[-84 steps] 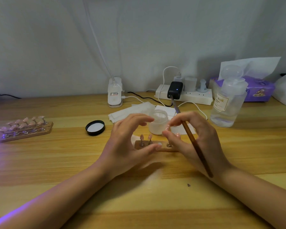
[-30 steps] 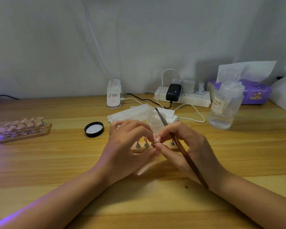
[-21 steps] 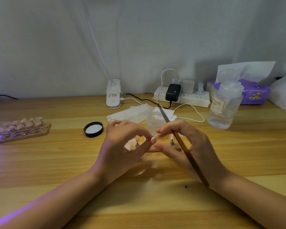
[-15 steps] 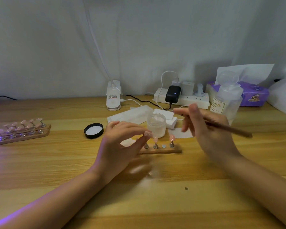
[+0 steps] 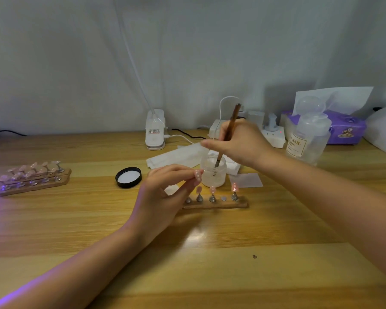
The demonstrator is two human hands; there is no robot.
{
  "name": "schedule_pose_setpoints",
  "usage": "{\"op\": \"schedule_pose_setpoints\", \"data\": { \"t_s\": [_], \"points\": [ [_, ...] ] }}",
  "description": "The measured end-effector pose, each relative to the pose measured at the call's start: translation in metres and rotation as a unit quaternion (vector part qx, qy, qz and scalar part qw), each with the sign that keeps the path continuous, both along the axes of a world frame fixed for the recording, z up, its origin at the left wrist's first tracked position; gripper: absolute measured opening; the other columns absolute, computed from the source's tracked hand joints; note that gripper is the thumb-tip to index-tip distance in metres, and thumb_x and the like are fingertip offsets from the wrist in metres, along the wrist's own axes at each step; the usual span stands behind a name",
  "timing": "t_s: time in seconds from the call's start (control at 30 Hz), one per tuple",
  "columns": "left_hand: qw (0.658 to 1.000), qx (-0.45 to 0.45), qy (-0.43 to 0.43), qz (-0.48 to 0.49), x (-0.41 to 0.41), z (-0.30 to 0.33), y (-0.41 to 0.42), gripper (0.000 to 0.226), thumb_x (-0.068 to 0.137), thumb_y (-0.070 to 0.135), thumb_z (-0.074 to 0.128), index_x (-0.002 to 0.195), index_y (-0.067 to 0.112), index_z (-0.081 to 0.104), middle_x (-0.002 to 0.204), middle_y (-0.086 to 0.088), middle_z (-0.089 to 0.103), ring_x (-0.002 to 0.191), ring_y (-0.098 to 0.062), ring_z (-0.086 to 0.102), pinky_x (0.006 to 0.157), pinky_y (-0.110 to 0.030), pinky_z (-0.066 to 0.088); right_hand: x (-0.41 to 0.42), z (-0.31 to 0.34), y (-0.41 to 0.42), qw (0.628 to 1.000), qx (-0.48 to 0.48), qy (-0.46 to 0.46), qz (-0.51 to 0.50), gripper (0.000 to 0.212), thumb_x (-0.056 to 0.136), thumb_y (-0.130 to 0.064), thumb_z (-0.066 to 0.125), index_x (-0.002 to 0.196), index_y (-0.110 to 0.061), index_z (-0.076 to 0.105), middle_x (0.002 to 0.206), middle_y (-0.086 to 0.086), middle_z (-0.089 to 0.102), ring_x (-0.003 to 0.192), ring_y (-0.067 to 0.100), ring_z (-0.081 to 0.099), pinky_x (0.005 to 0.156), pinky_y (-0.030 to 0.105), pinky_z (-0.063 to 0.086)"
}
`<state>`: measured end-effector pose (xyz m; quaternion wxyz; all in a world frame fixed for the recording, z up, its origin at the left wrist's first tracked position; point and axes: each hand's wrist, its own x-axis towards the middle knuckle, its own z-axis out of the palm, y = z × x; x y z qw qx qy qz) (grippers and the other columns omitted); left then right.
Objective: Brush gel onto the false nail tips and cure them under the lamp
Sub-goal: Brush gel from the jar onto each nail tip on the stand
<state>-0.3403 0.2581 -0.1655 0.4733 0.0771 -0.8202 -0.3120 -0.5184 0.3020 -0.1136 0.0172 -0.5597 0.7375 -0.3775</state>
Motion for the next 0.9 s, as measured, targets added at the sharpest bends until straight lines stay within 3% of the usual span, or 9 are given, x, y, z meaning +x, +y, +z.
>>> {"op": "schedule_pose_setpoints", "data": {
  "t_s": [0.1, 0.2, 0.33, 0.43, 0.5, 0.67, 0.9],
  "points": [
    [1.0, 0.006, -0.002, -0.009, 0.002, 0.0, -0.001, 0.024, 0.078, 0.014, 0.066, 0.101, 0.017, 0.065, 0.085, 0.009, 0.069, 0.079, -0.002, 0.065, 0.073, -0.023, 0.052, 0.002, 0.0, -0.008, 1.0, 0.015, 0.002, 0.005, 0.04, 0.078, -0.04, 0.069, 0.055, -0.016, 0.046, 0.051, -0.004, 0.047, 0.051, 0.007, 0.046, 0.051, 0.021, 0.033],
    [1.0, 0.021, -0.008, -0.006, 0.002, 0.001, -0.001, 0.02, 0.075, 0.017, 0.065, 0.094, 0.022, 0.066, 0.083, 0.012, 0.069, 0.078, -0.002, 0.065, 0.075, -0.021, 0.051, 0.0, 0.002, -0.011, 1.0, -0.01, -0.018, 0.006, 0.038, 0.079, -0.037, 0.068, 0.056, -0.017, 0.048, 0.051, -0.003, 0.051, 0.051, 0.007, 0.05, 0.051, 0.02, 0.037],
    [1.0, 0.007, -0.007, -0.019, 0.003, 0.0, -0.002, 0.018, 0.077, 0.015, 0.064, 0.095, 0.016, 0.066, 0.082, 0.007, 0.069, 0.078, -0.002, 0.064, 0.074, -0.015, 0.049, 0.0, 0.0, -0.009, 1.0, 0.006, -0.012, 0.008, 0.038, 0.08, -0.037, 0.068, 0.056, -0.018, 0.047, 0.049, -0.005, 0.05, 0.042, 0.001, 0.049, 0.051, 0.02, 0.039],
    [1.0, 0.025, -0.009, -0.01, 0.002, 0.0, -0.002, 0.021, 0.076, 0.013, 0.064, 0.096, 0.017, 0.066, 0.085, 0.009, 0.068, 0.08, -0.001, 0.064, 0.077, -0.019, 0.05, -0.006, 0.007, -0.003, 0.994, -0.081, -0.066, -0.016, 0.037, 0.084, -0.034, 0.065, 0.055, -0.019, 0.047, 0.047, -0.006, 0.052, 0.041, 0.001, 0.053, 0.05, 0.019, 0.048],
    [0.999, 0.029, -0.012, -0.007, 0.002, 0.0, -0.001, 0.022, 0.076, 0.015, 0.063, 0.098, 0.016, 0.066, 0.086, 0.009, 0.068, 0.082, -0.001, 0.064, 0.078, -0.02, 0.05, -0.011, 0.012, 0.002, 0.988, -0.116, -0.097, -0.042, 0.037, 0.086, -0.034, 0.062, 0.057, -0.017, 0.048, 0.048, -0.003, 0.054, 0.037, 0.0, 0.054, 0.042, 0.011, 0.044],
    [0.999, 0.04, -0.008, -0.006, 0.002, -0.001, -0.001, 0.024, 0.076, 0.011, 0.063, 0.1, 0.015, 0.066, 0.087, 0.009, 0.068, 0.082, 0.001, 0.063, 0.075, -0.015, 0.048, -0.018, 0.006, 0.013, 0.972, -0.116, -0.192, -0.073, 0.036, 0.089, -0.035, 0.057, 0.062, -0.012, 0.051, 0.049, 0.001, 0.054, 0.031, 0.0, 0.048, 0.036, 0.01, 0.037],
    [0.999, 0.042, -0.003, -0.007, 0.001, -0.001, -0.002, 0.026, 0.076, 0.012, 0.063, 0.101, 0.019, 0.065, 0.09, 0.009, 0.068, 0.084, -0.002, 0.064, 0.075, -0.017, 0.05, -0.024, 0.005, 0.026, 0.97, -0.134, -0.189, -0.079, 0.034, 0.09, -0.036, 0.055, 0.063, -0.014, 0.053, 0.049, -0.003, 0.053, 0.035, -0.002, 0.05, 0.038, 0.008, 0.037]
  ]
}}
